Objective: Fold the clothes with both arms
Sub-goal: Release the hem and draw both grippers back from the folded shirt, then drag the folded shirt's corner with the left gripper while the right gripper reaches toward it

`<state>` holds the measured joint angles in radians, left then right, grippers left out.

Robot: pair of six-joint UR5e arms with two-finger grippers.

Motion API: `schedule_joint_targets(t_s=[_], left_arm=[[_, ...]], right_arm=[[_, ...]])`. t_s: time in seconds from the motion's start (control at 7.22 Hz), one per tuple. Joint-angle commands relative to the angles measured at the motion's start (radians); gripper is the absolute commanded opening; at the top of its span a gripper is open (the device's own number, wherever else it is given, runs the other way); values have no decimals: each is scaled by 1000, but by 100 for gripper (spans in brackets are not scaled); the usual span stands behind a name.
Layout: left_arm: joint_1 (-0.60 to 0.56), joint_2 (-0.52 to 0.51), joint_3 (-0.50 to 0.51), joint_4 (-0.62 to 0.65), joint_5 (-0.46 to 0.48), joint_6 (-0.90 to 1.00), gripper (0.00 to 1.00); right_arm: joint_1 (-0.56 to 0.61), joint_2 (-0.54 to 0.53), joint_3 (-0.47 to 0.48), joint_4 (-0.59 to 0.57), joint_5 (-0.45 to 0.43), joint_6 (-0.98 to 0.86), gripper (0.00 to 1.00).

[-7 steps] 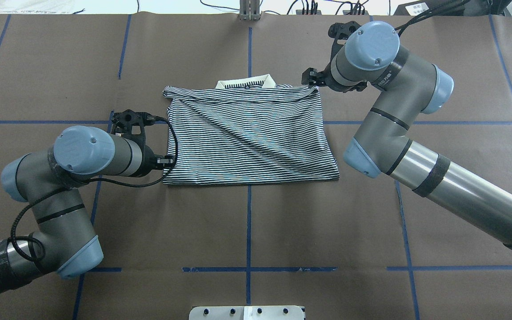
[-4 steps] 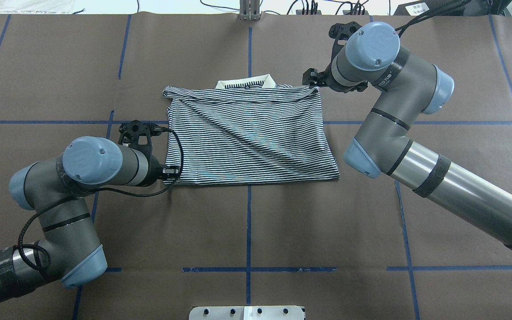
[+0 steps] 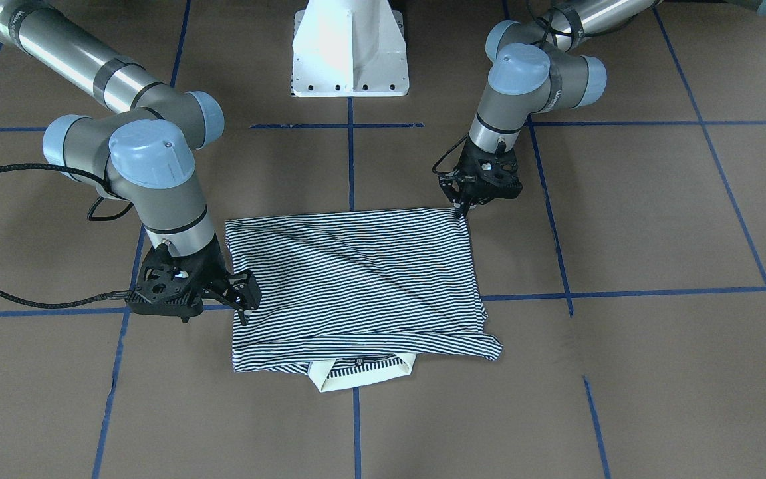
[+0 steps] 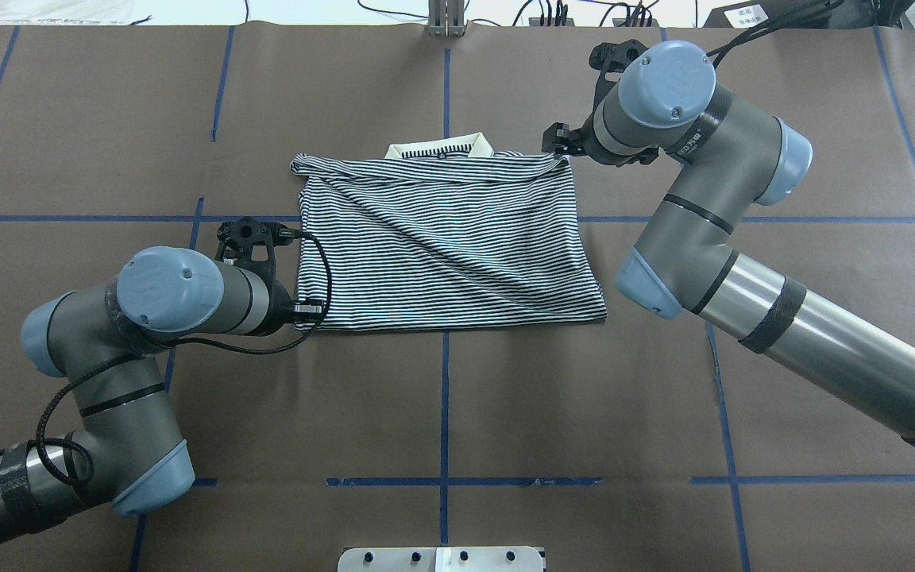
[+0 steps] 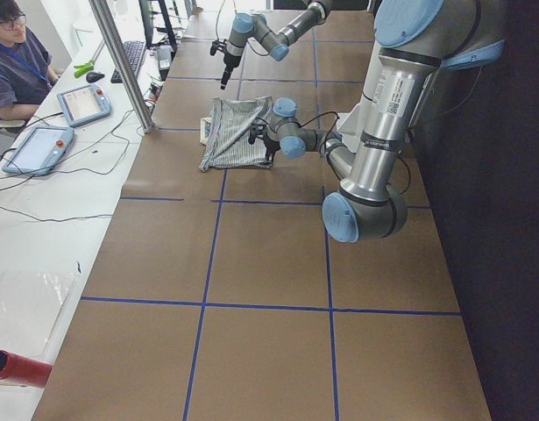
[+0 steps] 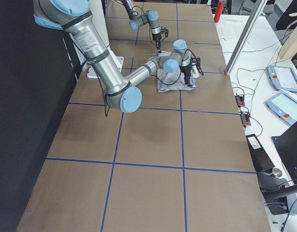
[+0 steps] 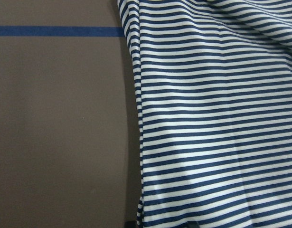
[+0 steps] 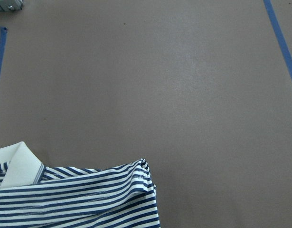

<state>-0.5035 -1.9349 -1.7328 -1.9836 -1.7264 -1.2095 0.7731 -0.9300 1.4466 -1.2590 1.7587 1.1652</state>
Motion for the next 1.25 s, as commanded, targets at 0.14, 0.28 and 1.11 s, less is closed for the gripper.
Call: schedule_joint_targets(t_s=[0.14, 0.28, 1.11], left_arm=[[-47, 14, -7, 3, 2, 121, 0], [-103, 30, 8, 3, 2, 216, 0], [-428, -443, 849, -301, 53, 485, 0]], right_arm=[[-2, -1, 0, 3, -1, 1, 100], [-2, -1, -3, 4, -1, 1, 100], [-2, 5, 6, 6, 2, 1, 100]])
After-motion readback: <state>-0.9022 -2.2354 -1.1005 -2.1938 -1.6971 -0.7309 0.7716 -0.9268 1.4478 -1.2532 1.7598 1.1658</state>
